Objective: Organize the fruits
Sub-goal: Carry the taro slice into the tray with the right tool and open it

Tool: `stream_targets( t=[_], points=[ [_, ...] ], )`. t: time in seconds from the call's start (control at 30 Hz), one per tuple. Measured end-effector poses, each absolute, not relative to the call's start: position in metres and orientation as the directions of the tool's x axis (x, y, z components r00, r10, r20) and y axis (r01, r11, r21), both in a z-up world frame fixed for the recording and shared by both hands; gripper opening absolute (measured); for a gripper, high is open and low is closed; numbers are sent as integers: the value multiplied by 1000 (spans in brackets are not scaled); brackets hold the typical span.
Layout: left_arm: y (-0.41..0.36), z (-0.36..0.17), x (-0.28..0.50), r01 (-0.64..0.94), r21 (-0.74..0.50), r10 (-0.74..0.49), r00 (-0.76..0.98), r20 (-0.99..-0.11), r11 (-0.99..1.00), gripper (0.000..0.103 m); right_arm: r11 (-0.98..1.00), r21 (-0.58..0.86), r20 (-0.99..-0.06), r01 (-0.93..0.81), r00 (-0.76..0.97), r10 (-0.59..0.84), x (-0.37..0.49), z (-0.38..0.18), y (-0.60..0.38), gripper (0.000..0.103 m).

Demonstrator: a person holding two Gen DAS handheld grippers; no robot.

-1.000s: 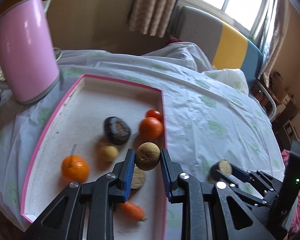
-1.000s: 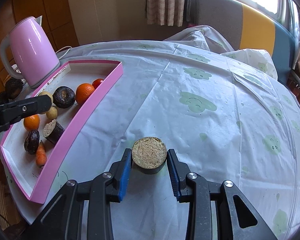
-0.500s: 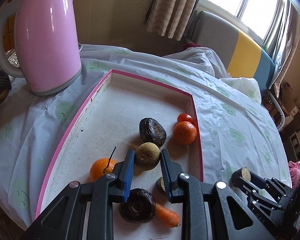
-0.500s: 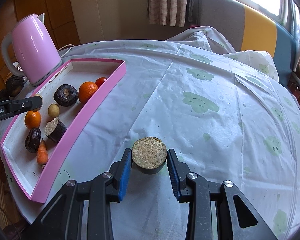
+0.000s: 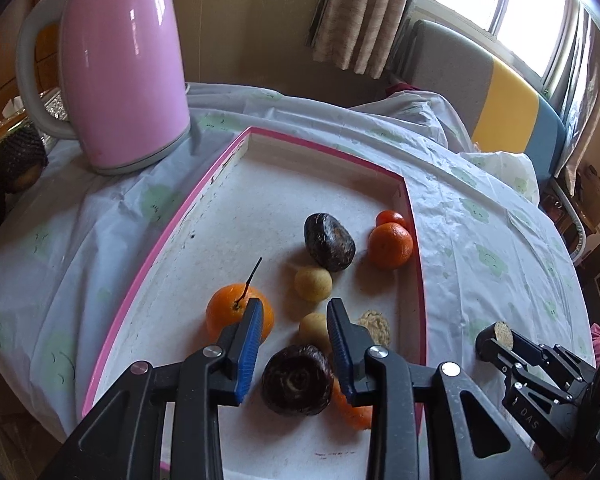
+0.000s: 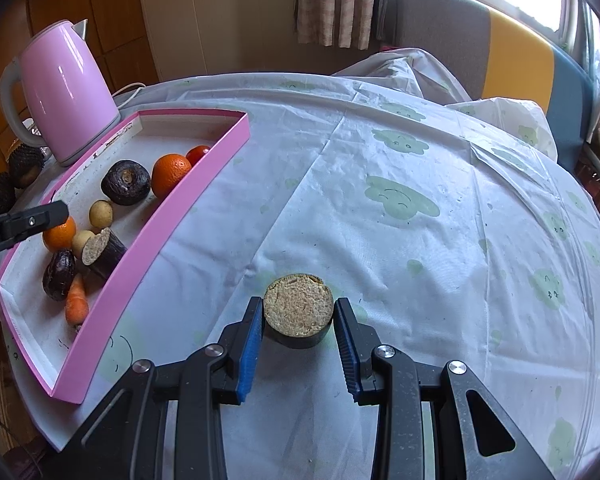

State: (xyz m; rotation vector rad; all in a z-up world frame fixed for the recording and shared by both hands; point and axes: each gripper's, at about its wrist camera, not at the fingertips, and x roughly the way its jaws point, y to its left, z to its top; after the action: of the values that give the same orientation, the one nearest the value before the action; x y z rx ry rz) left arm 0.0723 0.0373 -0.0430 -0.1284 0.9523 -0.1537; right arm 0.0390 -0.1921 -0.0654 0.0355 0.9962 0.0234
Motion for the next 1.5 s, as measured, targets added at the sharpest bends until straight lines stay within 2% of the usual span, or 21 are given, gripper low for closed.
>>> stream_targets(
  t=[0.07, 0.73, 1.5],
  points=[
    [38, -43, 68, 63, -172, -177, 571, -802, 983, 37, 999, 42, -838, -3, 544, 37, 39, -66, -192, 36],
    [38, -35, 43, 89, -164, -184, 602, -777, 983, 38, 998, 57, -834, -9, 550, 52, 40, -64, -190, 35],
    [65, -31, 35, 34, -191, -170, 627, -760, 981, 39, 964, 66, -772, -257, 599, 212, 74, -15, -107, 35]
  ],
)
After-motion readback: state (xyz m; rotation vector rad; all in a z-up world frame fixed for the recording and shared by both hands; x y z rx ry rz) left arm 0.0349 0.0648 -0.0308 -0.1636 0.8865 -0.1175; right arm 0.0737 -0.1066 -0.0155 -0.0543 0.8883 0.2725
